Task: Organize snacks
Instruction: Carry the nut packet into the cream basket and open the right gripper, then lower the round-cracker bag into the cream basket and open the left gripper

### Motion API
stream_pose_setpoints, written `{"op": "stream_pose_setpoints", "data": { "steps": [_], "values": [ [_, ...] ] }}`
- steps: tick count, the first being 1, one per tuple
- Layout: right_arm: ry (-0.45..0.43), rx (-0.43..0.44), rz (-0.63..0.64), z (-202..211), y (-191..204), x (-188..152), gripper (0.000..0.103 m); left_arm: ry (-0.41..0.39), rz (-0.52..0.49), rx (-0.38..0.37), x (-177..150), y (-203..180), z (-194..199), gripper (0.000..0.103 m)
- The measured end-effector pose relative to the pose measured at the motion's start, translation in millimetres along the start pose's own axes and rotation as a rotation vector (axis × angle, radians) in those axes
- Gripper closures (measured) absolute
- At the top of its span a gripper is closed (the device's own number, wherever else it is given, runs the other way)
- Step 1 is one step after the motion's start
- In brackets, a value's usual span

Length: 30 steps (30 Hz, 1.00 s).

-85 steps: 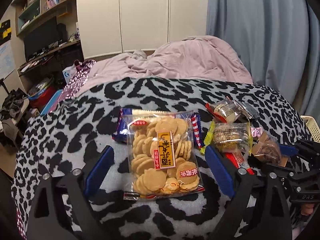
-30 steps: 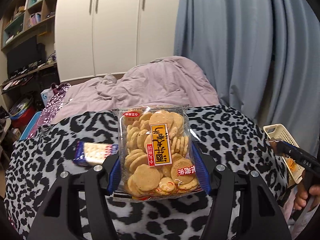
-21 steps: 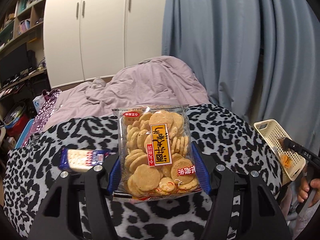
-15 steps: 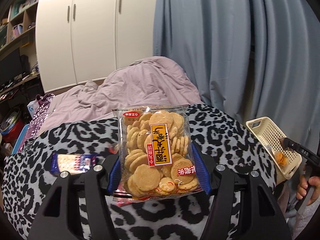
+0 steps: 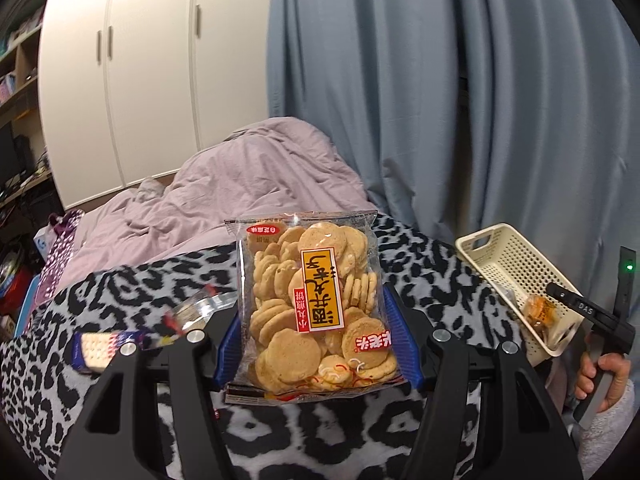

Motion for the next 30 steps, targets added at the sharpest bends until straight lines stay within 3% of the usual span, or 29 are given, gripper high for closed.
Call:
{"op": "stream_pose_setpoints", "data": {
  "steps": [5, 9, 13, 18, 23, 30],
  "values": [
    [-0.017, -0.01, -0.011, 7.4, -12.3, -0.4, 0.04, 0.003, -0.044, -0.059, 8.8, -34.2, -9.6, 0.041],
    [-0.07, -0.072, 0.032, 19.8, -17.4, -3.1, 0.039, 0.005, -0.084, -0.108, 16.6, -64.6, -19.7, 0.041],
    [-0.113, -0.099, 0.073, 30.4, -16.3, -7.6, 0.028, 0.01, -0.136, -0.168, 25.7, -102.6, -34.4, 0.041],
    [-0.154, -0.127, 0.114, 40.6, -14.6, -13.4, 0.026, 0.032, -0.19, -0.248, 30.5, -148.7, -57.1, 0.041],
    [-0.15, -0.129, 0.114, 42.3, -18.7, -19.6, 0.02, 0.066, -0.228, -0.324, 27.7, -192.3, -76.2, 0.041],
    [-0.133, -0.138, 0.046, 43.8, -35.7, -29.3, 0.02, 0.114, -0.234, -0.458, 26.4, -253.7, -107.2, 0.041]
  ]
}}
Point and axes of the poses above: each gripper's, at about its wrist camera, not at the fingertips, and z roughly against the way its jaws point, y to its left, x to its top, the point moved 10 cm from there along -z, roughly the way its jaws point, and after that the axes turned 5 degrees about -x, right-handed, at the moved point
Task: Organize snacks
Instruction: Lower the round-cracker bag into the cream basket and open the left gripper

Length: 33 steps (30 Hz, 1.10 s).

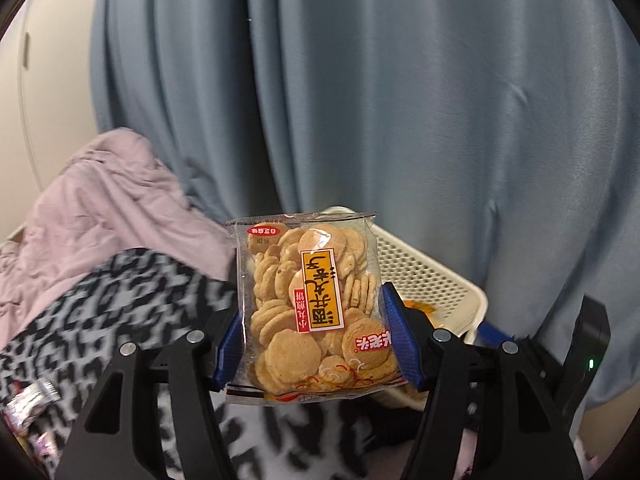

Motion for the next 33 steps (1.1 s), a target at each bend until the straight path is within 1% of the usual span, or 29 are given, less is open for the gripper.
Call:
{"op": "stream_pose_setpoints", "data": {
  "steps": [2, 10, 15, 16, 17, 18, 19, 20, 22, 24, 27, 30, 33],
  "values": [
    [0.005, -0.003, -0.017, 1.9, -5.2, -2.8, 0.02, 0.008, -0.002, -0.026, 3.3, -9.6, -13.9, 0.041],
    [0.006, -0.017, -0.042, 7.1, -18.0, -5.9, 0.02, 0.025, -0.001, -0.079, 11.9, -29.5, -57.2, 0.041],
    [0.014, -0.013, -0.055, 4.2, -18.3, -6.9, 0.02, 0.037, -0.018, -0.102, 11.7, -37.4, -72.1, 0.04],
    [0.014, -0.014, -0.057, 3.8, -18.4, -7.3, 0.02, 0.036, -0.02, -0.107, 11.7, -39.2, -74.8, 0.038],
    [0.015, -0.014, -0.059, 3.5, -18.5, -7.8, 0.02, 0.032, -0.023, -0.108, 11.8, -40.5, -75.9, 0.024],
    [0.017, -0.012, -0.062, 3.1, -18.5, -8.3, 0.02, 0.026, -0.024, -0.105, 12.9, -38.8, -77.8, 0.016],
    [0.019, -0.011, -0.065, 2.6, -18.6, -8.9, 0.02, 0.01, -0.02, -0.099, 14.2, -37.4, -76.7, 0.009],
    [0.02, -0.011, -0.066, 2.2, -18.5, -9.2, 0.02, -0.003, -0.016, -0.101, 15.2, -36.2, -75.1, 0.009],
    [0.02, -0.012, -0.066, 1.7, -18.4, -9.2, 0.02, -0.002, -0.013, -0.101, 14.8, -33.4, -73.2, 0.009],
    [0.018, -0.012, -0.068, 1.7, -18.4, -8.8, 0.02, -0.006, -0.01, -0.085, 14.6, -27.8, -70.6, 0.009],
    [0.013, -0.009, -0.074, 2.2, -17.1, -7.6, 0.02, -0.014, 0.006, -0.058, 15.3, -17.4, -64.0, 0.005],
    [0.009, -0.007, -0.072, 3.5, -14.9, -6.4, 0.019, -0.029, 0.014, -0.044, 17.0, -12.1, -55.4, 0.005],
    [0.005, -0.006, -0.07, 4.9, -11.8, -5.0, 0.019, -0.04, 0.007, -0.012, 19.4, -7.0, -45.1, 0.005]
  ]
}}
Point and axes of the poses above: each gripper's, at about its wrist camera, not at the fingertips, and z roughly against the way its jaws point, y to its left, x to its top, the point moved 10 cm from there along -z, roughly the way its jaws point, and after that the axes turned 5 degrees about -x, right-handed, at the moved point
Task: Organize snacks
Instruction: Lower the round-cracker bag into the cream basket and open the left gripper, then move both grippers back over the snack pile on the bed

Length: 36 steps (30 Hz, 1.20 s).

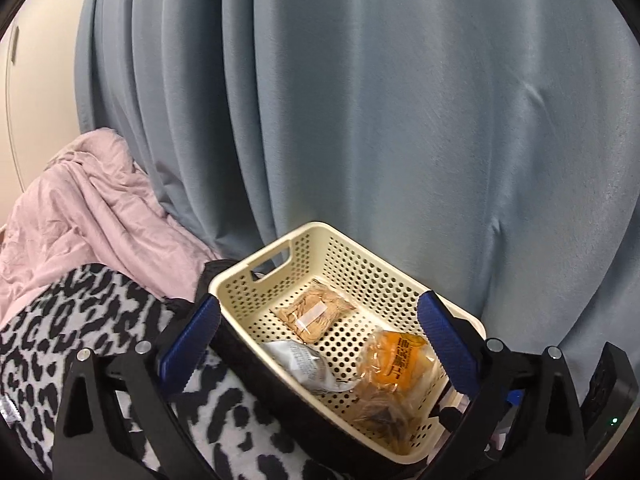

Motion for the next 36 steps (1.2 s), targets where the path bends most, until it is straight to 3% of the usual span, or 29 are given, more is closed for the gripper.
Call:
{"op": "stream_pose_setpoints", "data": {
  "steps": [5, 8, 15, 26, 36],
  "values": [
    [-0.011, 0.002, -0.001, 4.1, 3.8, 3.0, 0.019, -0.03, -0.032, 0.051, 4.3, 3.5, 15.9, 0.005],
    [-0.019, 0.004, -0.001, 5.9, 6.9, 4.6, 0.012, -0.041, -0.035, 0.05, 5.1, 4.3, 24.3, 0.005],
    [-0.045, 0.007, -0.001, 11.9, 14.3, 11.3, 0.012, -0.046, -0.017, 0.029, 2.0, 10.7, 40.6, 0.005],
    [-0.098, 0.043, 0.023, 24.9, 46.1, 23.4, 0.003, -0.121, 0.041, 0.091, 0.9, 48.0, 92.5, 0.005],
    [-0.115, 0.098, 0.07, 34.5, 89.4, 29.7, 0.003, -0.166, 0.098, 0.168, -14.2, 87.8, 139.4, 0.005]
  ]
}}
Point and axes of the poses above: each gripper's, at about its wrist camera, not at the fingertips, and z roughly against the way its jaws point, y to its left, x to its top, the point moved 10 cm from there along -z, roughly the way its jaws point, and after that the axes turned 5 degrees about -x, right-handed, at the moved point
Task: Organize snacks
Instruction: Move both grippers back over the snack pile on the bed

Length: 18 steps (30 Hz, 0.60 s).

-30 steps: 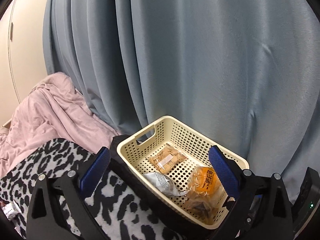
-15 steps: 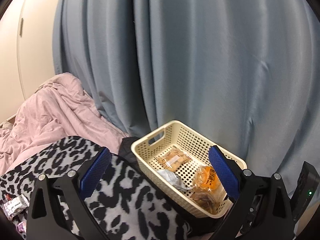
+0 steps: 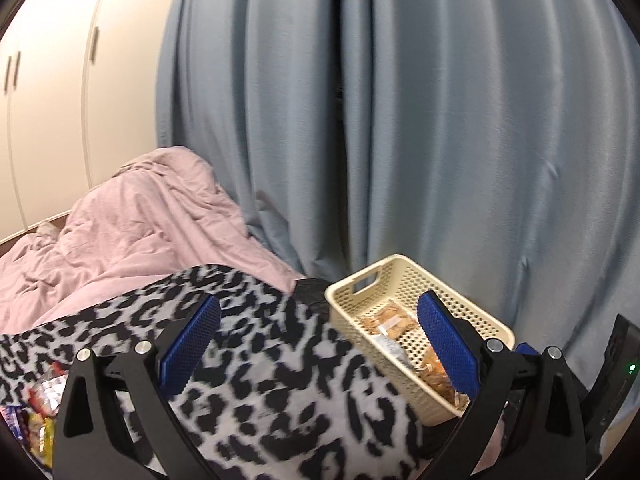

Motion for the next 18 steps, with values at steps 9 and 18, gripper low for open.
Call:
{"op": "stream_pose_setpoints", "data": {
  "steps": [9, 18],
  "values": [
    [0.002, 0.089, 0.077, 1.3, 60.4, 0.5, 0.003, -0.006, 0.055, 0.091, -14.6, 55.5, 39.0, 0.005],
    [0.048, 0.178, 0.14, -4.4, 116.1, -15.1, 0.003, 0.013, 0.092, 0.206, -37.1, 115.9, 76.3, 0.005]
  ]
}}
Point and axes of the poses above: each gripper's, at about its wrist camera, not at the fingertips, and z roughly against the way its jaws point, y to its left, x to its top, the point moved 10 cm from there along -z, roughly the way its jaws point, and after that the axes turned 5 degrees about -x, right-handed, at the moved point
